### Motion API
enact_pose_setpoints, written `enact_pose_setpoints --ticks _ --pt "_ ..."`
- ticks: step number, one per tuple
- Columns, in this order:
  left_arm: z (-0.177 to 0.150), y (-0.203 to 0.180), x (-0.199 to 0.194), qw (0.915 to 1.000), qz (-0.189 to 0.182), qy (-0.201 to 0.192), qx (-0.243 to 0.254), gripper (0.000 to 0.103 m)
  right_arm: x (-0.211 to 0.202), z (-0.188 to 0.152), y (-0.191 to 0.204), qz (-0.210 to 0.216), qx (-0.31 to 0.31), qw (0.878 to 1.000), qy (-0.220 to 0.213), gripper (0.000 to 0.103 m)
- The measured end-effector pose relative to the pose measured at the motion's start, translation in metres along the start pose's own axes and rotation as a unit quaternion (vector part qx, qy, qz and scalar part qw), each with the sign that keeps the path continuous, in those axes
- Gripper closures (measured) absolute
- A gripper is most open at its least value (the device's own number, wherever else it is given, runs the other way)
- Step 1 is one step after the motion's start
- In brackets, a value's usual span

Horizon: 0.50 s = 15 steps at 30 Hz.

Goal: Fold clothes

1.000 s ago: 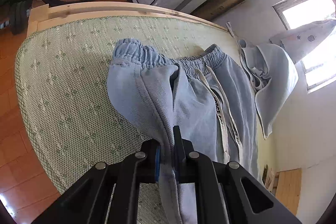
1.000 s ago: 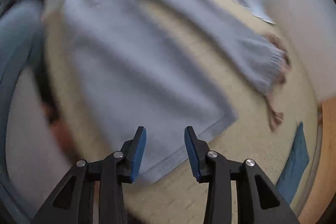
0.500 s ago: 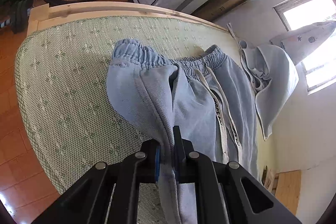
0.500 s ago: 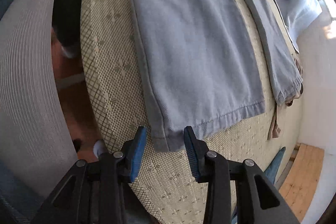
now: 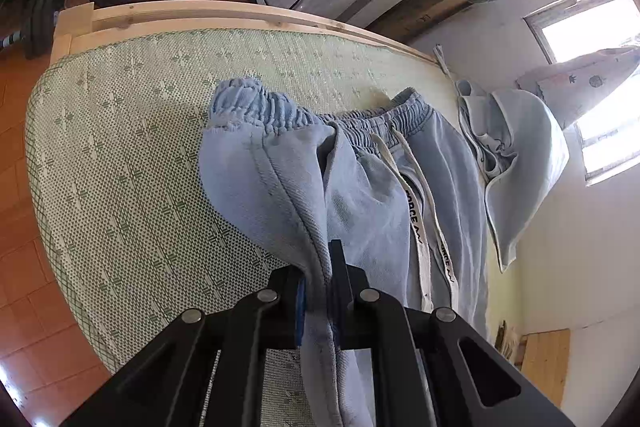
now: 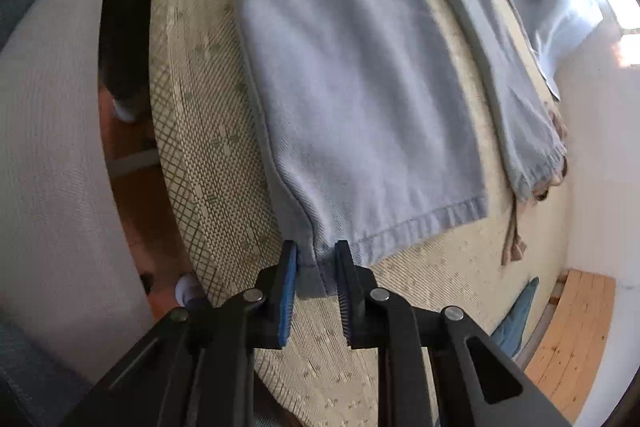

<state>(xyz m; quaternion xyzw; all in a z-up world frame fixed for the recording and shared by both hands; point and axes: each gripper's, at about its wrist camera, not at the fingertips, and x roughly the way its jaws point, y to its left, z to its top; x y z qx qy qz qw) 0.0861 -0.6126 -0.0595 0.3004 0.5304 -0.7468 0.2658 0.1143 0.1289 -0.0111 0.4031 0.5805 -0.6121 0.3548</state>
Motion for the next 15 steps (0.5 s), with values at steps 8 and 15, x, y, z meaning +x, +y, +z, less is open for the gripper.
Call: enact_pose_setpoints --ticks 8,15 --pt "0.004 -0.030 -0.031 0.9984 -0.051 -0.022 -0.008 0.094 -0.096 -0.001 -0.053 -0.056 0.072 0.994 -0.068 0.085" --pt "0.022 -0.101 -0.043 0.9937 -0.099 -0.052 -0.014 0.094 -0.108 0.010 -0.166 -0.093 0.108 0.986 -0.085 0.086"
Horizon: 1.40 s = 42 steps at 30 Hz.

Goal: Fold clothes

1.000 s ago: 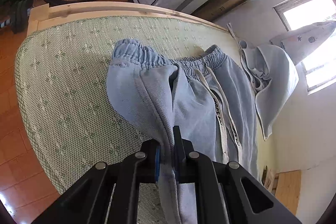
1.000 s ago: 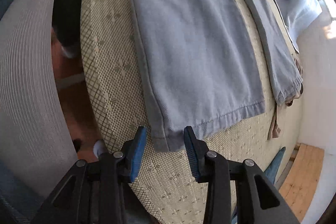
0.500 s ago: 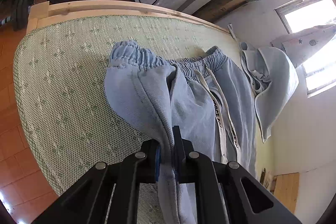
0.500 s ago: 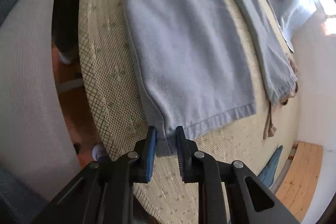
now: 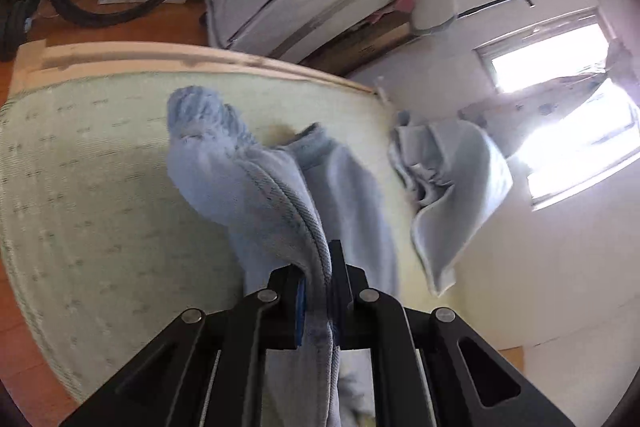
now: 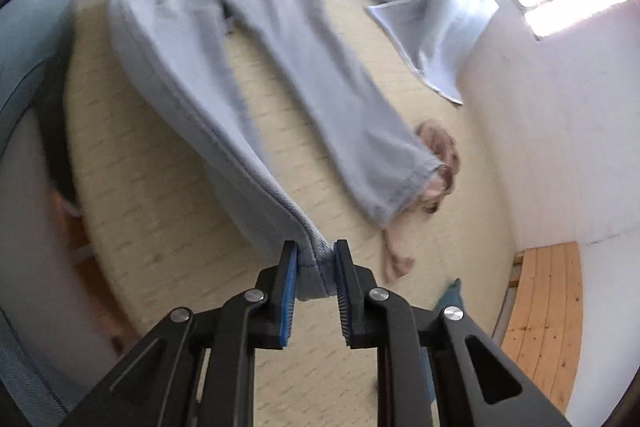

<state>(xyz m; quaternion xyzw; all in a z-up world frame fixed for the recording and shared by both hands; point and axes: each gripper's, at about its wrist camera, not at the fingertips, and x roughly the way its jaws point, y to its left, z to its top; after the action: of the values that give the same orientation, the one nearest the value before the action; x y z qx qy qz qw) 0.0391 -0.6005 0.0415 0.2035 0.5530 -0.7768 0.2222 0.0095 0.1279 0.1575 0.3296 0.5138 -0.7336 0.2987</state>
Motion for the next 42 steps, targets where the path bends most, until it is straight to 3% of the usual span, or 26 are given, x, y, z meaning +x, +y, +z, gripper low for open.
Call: enact_pose_setpoints --ticks 3,10,18,26,30,32,33,36,37,39,40,42 --pt "0.006 -0.025 0.008 0.9999 -0.004 -0.015 -0.005 0.094 0.035 0.003 -0.042 -0.003 0.029 1.000 0.003 0.086" --pt "0.022 -0.069 0.055 0.9983 0.026 -0.036 -0.038 0.094 0.133 0.023 -0.133 -0.017 0.073 0.997 0.028 0.086" --pt "0.036 -0.106 0.131 0.9962 0.063 -0.035 -0.050 0.094 0.241 0.071 -0.219 -0.025 0.095 0.992 0.075 0.086" --pt "0.052 -0.122 0.205 0.9935 0.102 -0.033 -0.040 0.094 0.318 0.124 -0.270 -0.050 0.102 0.989 0.096 0.086" --pt "0.053 -0.112 0.251 0.9928 0.117 0.003 -0.025 0.092 0.367 0.135 -0.278 -0.027 0.107 0.985 0.131 0.086" --pt "0.050 -0.104 0.276 0.9919 0.122 0.027 -0.021 0.088 0.392 0.136 -0.271 -0.024 0.098 0.984 0.147 0.085" --pt "0.047 -0.100 0.287 0.9912 0.125 0.043 -0.014 0.081 0.404 0.136 -0.267 -0.023 0.095 0.983 0.154 0.085" --pt "0.038 -0.097 0.299 0.9918 0.107 0.069 0.012 0.041 0.425 0.135 -0.261 -0.040 0.110 0.981 0.158 0.079" --pt "0.035 -0.097 0.299 0.9928 0.094 0.072 0.020 0.027 0.426 0.134 -0.262 -0.046 0.120 0.980 0.154 0.072" --pt "0.028 -0.102 0.288 0.9936 0.076 0.070 0.045 0.017 0.418 0.126 -0.270 -0.054 0.158 0.977 0.131 0.050" --pt "0.025 -0.104 0.282 0.9938 0.067 0.069 0.056 0.017 0.412 0.120 -0.276 -0.058 0.181 0.975 0.119 0.042" --pt "0.013 -0.112 0.264 0.9920 0.054 0.069 0.090 0.017 0.388 0.100 -0.289 -0.053 0.251 0.963 0.076 0.042"
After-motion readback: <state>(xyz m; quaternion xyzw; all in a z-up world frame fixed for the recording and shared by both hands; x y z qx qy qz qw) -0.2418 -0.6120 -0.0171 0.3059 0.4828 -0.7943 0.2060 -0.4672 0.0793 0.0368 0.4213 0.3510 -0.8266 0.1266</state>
